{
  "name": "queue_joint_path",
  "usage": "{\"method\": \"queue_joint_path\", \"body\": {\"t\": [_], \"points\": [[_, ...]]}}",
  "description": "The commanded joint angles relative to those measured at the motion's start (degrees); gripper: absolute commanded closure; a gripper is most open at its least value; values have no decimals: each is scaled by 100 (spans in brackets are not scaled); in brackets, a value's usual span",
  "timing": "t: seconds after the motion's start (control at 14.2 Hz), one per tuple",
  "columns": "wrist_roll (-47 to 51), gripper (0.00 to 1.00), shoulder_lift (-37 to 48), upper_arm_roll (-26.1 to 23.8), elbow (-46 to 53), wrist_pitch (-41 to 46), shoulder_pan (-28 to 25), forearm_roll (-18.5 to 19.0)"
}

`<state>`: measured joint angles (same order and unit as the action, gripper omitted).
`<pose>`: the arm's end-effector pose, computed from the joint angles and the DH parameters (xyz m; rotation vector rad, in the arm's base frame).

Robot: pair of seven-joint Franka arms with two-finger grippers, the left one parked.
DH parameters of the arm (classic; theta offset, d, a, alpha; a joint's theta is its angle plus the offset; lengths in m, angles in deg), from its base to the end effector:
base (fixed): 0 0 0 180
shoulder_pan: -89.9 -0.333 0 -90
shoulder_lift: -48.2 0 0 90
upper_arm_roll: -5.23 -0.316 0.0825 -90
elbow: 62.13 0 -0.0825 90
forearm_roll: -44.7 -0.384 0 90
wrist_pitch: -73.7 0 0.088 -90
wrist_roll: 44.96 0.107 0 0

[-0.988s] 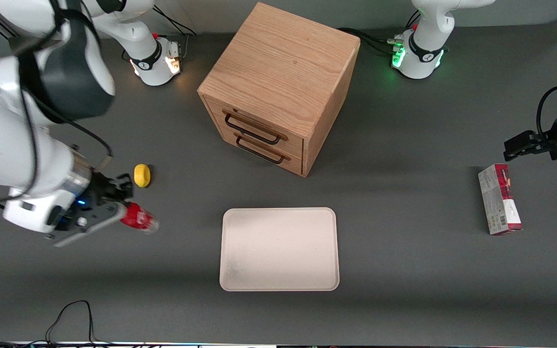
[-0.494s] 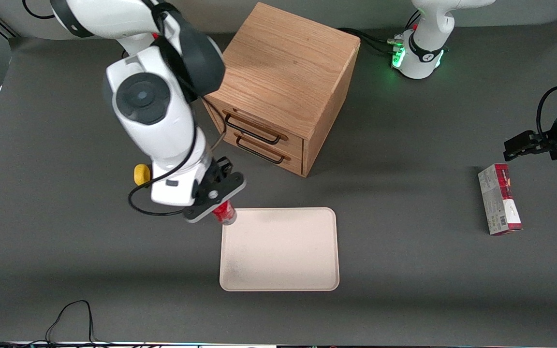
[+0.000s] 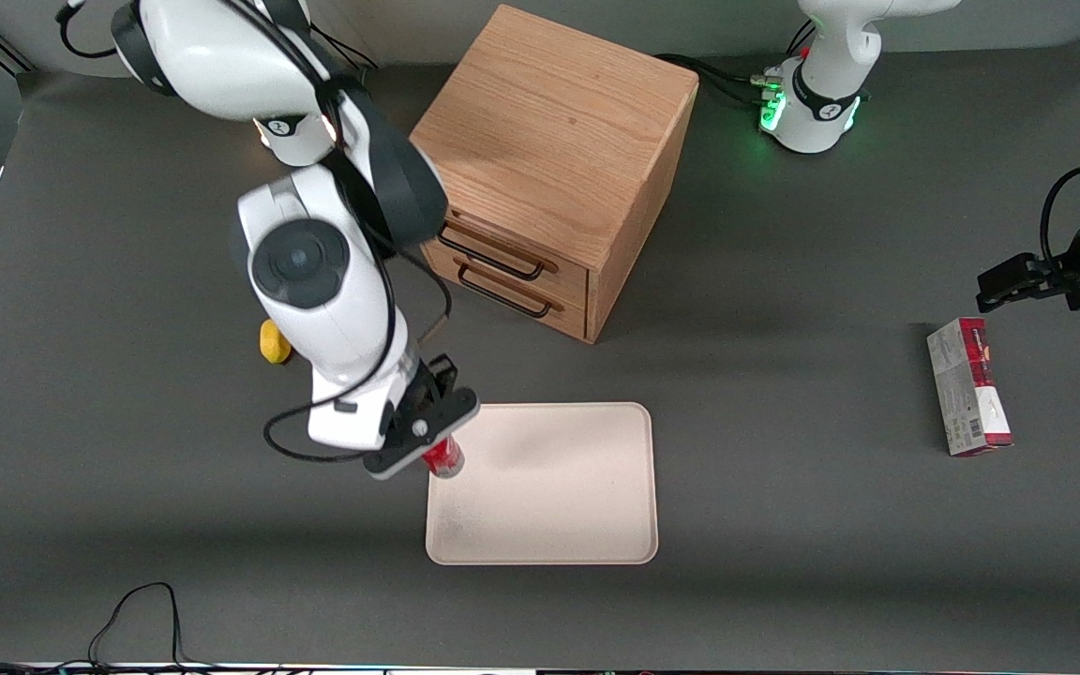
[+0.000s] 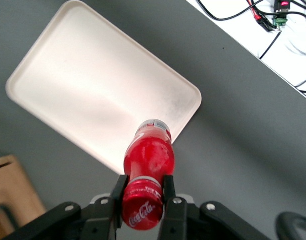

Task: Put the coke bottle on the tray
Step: 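Lower the bottle upright onto the tray corner and open the right gripper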

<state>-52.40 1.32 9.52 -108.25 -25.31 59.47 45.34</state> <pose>0.6834 0.3620 0.4548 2.9458 0.9336 0.1796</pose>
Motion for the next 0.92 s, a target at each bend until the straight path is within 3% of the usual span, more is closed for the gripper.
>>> {"method": "queue_joint_path", "body": {"t": [0.0, 0.49, 0.85], "points": [[-29, 100, -496, 10, 262, -451, 20, 59], [-196, 100, -1112, 1, 209, -1208, 134, 50], [-187, 100, -1210, -7, 192, -1261, 134, 33]]}}
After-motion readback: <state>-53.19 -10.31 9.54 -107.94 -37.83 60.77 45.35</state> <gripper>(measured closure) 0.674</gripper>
